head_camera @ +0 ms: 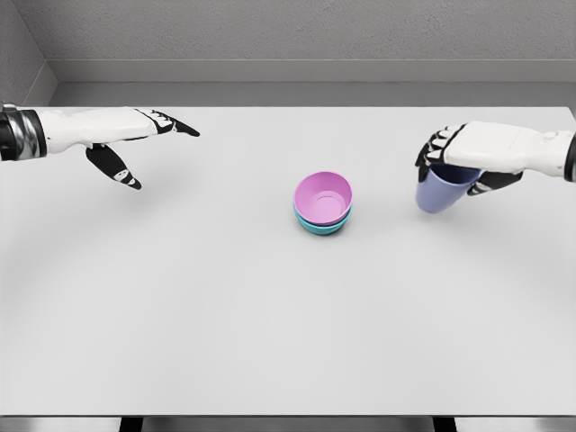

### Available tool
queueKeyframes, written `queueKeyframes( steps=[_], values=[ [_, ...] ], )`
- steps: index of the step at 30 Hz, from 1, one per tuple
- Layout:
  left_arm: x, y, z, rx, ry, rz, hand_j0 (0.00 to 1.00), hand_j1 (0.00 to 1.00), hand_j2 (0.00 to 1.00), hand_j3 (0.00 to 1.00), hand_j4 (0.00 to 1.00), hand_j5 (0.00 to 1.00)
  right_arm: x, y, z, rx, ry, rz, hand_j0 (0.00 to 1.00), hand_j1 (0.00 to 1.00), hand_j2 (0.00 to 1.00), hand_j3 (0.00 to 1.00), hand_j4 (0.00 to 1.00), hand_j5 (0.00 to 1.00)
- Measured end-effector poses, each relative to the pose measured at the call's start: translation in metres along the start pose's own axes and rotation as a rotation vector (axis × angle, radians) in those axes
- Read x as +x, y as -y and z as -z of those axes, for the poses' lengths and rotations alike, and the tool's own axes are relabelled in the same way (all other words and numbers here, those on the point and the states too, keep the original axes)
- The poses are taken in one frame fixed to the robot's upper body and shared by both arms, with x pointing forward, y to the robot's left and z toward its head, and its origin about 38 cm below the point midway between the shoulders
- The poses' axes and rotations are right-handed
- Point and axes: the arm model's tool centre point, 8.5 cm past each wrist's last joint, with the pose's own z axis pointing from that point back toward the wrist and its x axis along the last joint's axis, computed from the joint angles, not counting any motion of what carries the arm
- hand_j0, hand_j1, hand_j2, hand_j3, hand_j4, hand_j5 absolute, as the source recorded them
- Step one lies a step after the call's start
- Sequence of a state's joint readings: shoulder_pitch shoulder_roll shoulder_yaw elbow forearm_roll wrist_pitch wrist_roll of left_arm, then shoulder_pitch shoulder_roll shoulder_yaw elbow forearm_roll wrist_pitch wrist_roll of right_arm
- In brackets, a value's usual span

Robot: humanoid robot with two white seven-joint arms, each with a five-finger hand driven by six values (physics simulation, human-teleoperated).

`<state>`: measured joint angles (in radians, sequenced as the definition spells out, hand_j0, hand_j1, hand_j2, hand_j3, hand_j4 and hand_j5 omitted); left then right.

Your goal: Stacking bowl and cup with both arms

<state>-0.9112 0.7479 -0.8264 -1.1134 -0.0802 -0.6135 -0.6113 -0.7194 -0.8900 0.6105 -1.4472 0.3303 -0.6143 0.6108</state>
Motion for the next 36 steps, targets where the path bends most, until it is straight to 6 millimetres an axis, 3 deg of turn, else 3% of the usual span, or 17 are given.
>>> queueKeyframes(
  steps=[19,29,36],
  values=[
    [0.001,0.0,0.003,-0.003,0.003,0.004,1.0,1.0,1.0,1.0,1.0,1.0,0.017,0.042,0.029,-0.091,0.074,-0.048,0.49,0.49,0.49,0.49,0.49,0.49],
    [0.001,0.0,0.003,-0.003,0.003,0.004,1.0,1.0,1.0,1.0,1.0,1.0,0.031,0.049,0.05,-0.091,0.127,-0.064,0.49,0.49,0.49,0.49,0.49,0.49],
    [0.001,0.0,0.003,-0.004,0.003,0.005,1.0,1.0,1.0,1.0,1.0,1.0,0.036,0.056,0.053,-0.1,0.143,-0.083,0.49,0.49,0.49,0.49,0.49,0.49]
  ],
)
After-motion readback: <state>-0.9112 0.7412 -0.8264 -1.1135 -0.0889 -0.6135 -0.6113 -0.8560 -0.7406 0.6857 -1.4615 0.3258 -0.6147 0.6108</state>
